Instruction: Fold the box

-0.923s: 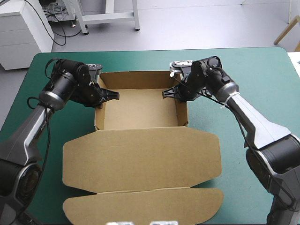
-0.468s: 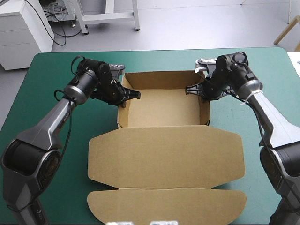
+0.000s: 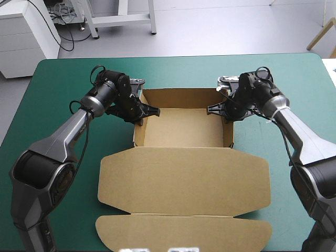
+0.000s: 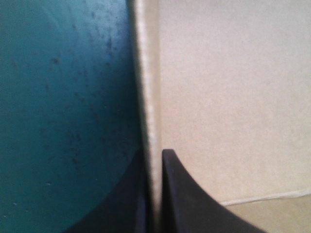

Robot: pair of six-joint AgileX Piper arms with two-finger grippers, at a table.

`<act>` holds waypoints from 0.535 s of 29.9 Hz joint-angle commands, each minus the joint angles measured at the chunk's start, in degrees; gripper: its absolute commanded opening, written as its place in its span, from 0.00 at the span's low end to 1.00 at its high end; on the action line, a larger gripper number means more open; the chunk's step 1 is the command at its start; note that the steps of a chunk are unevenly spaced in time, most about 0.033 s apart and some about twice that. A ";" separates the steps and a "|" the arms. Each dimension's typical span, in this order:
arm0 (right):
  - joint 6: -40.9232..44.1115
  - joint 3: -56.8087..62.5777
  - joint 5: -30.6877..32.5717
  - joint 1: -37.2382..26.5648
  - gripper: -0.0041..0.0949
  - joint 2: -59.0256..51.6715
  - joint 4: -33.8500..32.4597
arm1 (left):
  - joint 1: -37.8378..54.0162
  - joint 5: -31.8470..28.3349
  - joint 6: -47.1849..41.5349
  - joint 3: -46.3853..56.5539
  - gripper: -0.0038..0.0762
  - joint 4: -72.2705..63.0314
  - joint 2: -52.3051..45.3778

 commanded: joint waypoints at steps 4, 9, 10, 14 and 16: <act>-2.12 -1.32 -2.39 1.97 0.02 -2.30 -0.20 | -0.70 -0.56 1.22 -1.56 0.04 2.68 -3.05; -1.67 -1.32 -0.05 2.30 0.02 0.16 2.82 | -0.70 -0.43 1.97 -1.56 0.04 2.25 -3.05; -1.67 -1.44 0.45 2.56 0.02 0.66 2.92 | -0.70 -0.33 3.16 -1.56 0.04 1.76 -3.05; -1.93 -1.67 -0.05 3.20 0.02 1.00 2.49 | -0.70 -0.15 6.26 -1.56 0.04 -0.88 -3.05; -1.91 -2.43 0.94 3.43 0.05 1.00 1.11 | -0.70 -0.15 7.63 -1.56 0.05 -1.97 -3.05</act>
